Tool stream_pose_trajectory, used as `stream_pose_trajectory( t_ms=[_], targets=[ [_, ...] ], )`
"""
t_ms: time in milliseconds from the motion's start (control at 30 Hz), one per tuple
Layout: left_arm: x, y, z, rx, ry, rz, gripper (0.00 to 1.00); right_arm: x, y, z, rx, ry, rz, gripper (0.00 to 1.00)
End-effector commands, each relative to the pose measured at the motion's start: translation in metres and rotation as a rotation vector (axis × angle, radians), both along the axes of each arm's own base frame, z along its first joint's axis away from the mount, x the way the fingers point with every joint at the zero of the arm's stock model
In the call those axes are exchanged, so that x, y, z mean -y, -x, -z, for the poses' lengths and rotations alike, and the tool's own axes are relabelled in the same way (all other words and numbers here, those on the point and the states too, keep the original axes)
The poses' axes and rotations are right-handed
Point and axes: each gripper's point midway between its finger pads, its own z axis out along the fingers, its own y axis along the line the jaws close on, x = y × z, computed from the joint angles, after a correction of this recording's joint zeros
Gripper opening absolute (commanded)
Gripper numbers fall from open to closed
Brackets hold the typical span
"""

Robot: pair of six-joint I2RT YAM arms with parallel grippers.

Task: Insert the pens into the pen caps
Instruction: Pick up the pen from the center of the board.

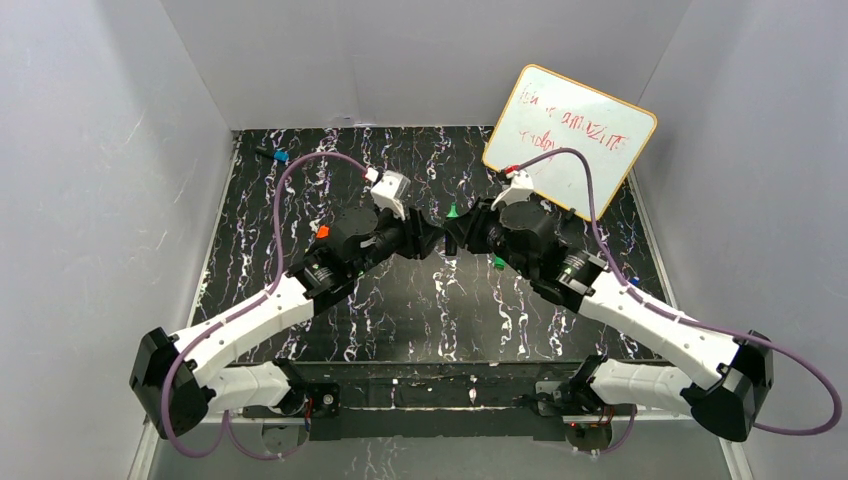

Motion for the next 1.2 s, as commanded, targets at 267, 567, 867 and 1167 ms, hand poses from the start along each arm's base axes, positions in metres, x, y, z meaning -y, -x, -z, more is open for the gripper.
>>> stream_pose_trajectory(
  t_ms=[267, 567, 867, 1167],
  targets=[
    [0.022, 0.014, -0.018, -0.020, 0.084, 0.101, 0.45, -0.018, -0.018, -0.043, 0.136, -0.029, 0.058, 0.01],
    [0.022, 0.014, -0.019, -0.019, 0.089, 0.093, 0.46, -0.032, -0.016, -0.047, 0.135, -0.039, 0.022, 0.01],
    [0.014, 0.001, -0.016, -0.006, 0.088, 0.011, 0.45, -0.040, -0.006, -0.043, 0.114, -0.054, -0.004, 0.01],
    [0.013, -0.002, -0.019, 0.015, 0.091, -0.002, 0.42, -0.052, -0.001, -0.042, 0.108, -0.073, -0.042, 0.01]
  ],
)
